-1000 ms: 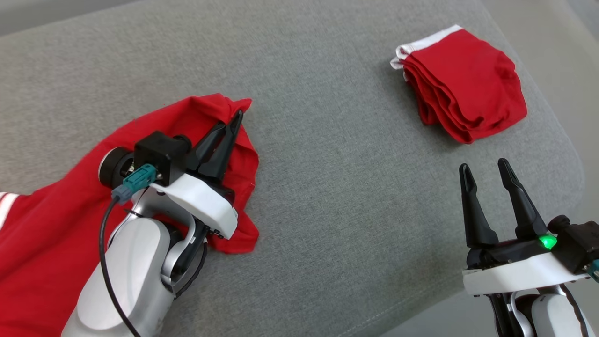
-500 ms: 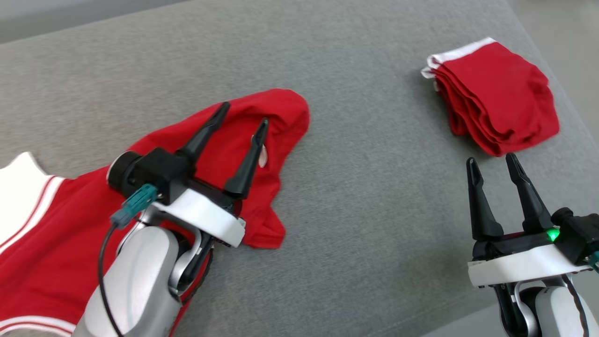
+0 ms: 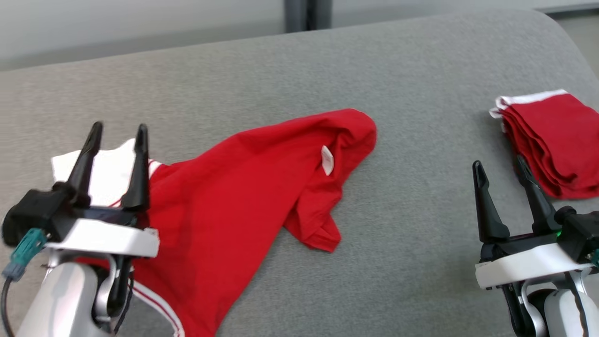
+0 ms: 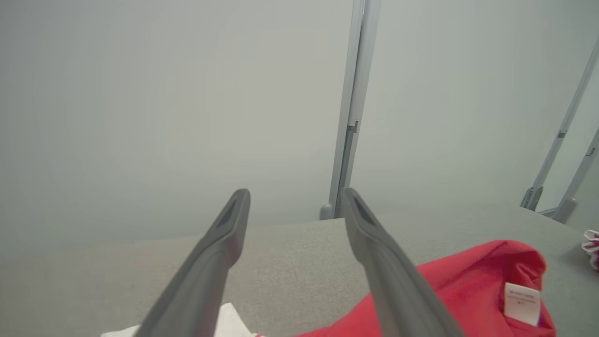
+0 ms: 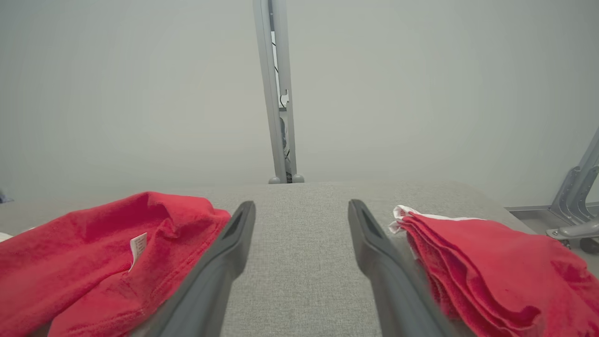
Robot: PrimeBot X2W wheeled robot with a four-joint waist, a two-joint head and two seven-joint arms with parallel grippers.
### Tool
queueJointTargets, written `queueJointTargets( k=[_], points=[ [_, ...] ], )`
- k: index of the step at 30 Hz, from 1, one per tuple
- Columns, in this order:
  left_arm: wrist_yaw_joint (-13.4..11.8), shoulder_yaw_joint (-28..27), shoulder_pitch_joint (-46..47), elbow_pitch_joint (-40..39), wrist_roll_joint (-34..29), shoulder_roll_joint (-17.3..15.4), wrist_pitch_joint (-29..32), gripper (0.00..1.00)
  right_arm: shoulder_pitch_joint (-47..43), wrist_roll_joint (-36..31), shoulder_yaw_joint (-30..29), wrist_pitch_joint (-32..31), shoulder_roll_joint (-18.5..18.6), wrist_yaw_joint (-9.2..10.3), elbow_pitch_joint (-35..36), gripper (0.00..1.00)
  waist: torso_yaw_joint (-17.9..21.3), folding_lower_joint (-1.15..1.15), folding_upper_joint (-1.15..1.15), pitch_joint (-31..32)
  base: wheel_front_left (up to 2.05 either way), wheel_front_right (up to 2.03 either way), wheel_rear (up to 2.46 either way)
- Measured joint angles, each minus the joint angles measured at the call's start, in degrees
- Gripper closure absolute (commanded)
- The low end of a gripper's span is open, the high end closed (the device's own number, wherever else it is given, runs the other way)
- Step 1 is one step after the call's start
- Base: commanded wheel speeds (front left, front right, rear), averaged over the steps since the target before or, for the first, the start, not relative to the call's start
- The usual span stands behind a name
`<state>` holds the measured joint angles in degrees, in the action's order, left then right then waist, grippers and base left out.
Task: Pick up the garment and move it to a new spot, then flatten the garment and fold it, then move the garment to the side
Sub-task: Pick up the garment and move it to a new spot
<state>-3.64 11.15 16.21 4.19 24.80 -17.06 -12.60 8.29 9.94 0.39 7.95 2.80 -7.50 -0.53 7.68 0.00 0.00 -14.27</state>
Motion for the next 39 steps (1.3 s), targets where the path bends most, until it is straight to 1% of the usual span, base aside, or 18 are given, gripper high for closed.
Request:
queueJointTargets(
  k=[8,13,18,23,32,39],
  points=[
    [-2.7,-2.8,-7.1,-3.9,0.3,-2.4,0.3,0.0,-1.3,-1.0,-0.2,-1.9,0.0,0.0,0.4,0.0,-4.5,0.0,0.0,3.1,0.0,0.0,0.0],
    [-4.5,-3.1,-12.0,-6.7,0.0,-3.1,1.0,0.0,-2.3,-1.5,-0.2,-2.4,0.0,0.0,0.3,0.0,-5.8,0.0,0.0,4.7,0.0,0.0,0.0],
    [-5.6,-3.3,-16.2,-9.5,0.0,-3.1,1.1,0.0,-4.3,-1.5,-0.6,-3.2,0.0,0.0,0.5,0.0,-6.4,0.0,0.0,7.0,0.0,0.0,0.0],
    [-6.5,-2.0,-19.0,-12.2,-0.2,-2.8,2.5,0.0,-6.3,-1.5,-1.3,-4.2,0.0,0.0,1.4,0.0,-6.8,0.0,0.0,9.7,0.0,0.0,0.0],
    [-7.3,-0.5,-22.4,-13.2,-0.6,-2.8,4.4,0.0,-10.5,-1.5,-2.5,-5.7,0.0,0.0,3.0,0.0,-6.7,0.0,0.0,14.2,0.0,0.0,0.0],
    [-7.8,-0.2,-23.4,-13.9,-0.6,-3.2,5.5,0.0,-12.0,-1.4,-3.2,-6.8,0.0,0.0,4.4,0.0,-6.7,0.0,0.0,14.9,0.0,0.0,0.0]
  ],
)
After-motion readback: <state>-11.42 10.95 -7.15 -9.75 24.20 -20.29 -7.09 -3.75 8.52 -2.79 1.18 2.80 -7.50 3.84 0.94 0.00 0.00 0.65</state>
